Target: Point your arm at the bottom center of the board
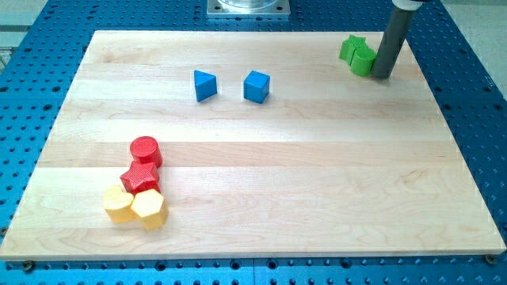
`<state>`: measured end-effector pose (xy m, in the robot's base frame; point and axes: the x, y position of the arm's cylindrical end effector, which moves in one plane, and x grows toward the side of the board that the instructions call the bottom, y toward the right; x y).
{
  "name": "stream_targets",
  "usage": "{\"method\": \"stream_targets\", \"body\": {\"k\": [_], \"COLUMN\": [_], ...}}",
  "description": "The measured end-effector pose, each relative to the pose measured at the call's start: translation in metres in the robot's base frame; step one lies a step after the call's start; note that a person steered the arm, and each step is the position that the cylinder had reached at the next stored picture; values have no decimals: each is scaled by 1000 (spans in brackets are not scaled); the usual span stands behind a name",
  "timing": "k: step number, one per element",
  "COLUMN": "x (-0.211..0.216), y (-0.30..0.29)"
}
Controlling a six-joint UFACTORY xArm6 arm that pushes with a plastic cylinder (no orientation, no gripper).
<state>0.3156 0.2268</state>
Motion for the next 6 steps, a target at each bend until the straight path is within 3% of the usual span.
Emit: {"method": "stream_targets", "body": {"k": [1, 3, 6], "x": [48, 189, 302], "y": [0, -58, -243]}}
